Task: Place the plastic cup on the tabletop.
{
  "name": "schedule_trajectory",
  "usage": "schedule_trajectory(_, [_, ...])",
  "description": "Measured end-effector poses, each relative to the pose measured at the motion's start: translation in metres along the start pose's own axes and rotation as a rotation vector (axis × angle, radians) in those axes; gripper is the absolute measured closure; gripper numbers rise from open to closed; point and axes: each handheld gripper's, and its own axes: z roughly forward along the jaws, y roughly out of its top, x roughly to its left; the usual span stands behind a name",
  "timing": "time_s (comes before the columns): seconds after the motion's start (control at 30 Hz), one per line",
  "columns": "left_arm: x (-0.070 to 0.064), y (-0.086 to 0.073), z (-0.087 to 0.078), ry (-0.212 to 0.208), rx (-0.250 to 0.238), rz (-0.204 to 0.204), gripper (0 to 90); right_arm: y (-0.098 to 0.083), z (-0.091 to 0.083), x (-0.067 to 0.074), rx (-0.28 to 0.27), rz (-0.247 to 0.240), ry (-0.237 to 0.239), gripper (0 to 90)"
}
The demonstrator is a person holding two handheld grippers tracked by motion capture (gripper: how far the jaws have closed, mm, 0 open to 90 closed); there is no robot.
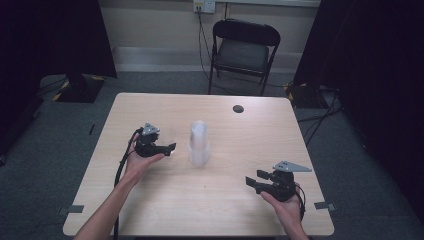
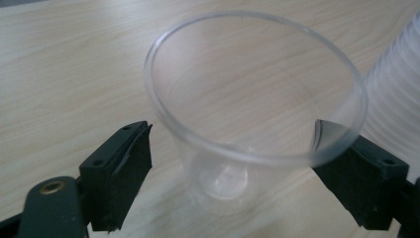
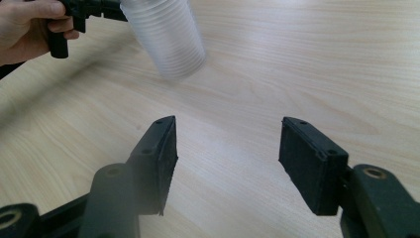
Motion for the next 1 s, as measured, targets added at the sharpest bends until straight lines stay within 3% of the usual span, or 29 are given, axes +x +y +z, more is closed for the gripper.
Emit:
schedule_trajectory(0.13, [0.002, -0.003, -0.006, 0.004, 0.003, 0.001, 16.2, 0.0, 0.001, -0.001, 0.002, 0.002, -0.002, 39.7])
schedule_trajectory(0.4, [0.012, -0.007, -0.021, 0.012, 0.001, -0.045, 17.0, 0.0, -0.001, -0.002, -0.004, 0.002, -0.016, 39.4])
schedule_trajectory(0.73, [0.004, -0.013, -0.043, 0.002, -0.012, -0.014, 17.9, 0.0, -0.001, -0.006, -0.011, 0.008, -0.035, 39.0])
schedule_trajectory(0.9, [0.001, -0.017, -0.055, 0.025, 0.006, -0.07, 23.0, 0.0, -0.002, -0.009, -0.014, 0.013, -0.051, 38.6])
schedule_trajectory(1.0, [-0.003, -0.02, -0.062, 0.012, 0.015, -0.072, 22.8, -0.001, -0.002, -0.013, -0.011, 0.018, -0.063, 38.4])
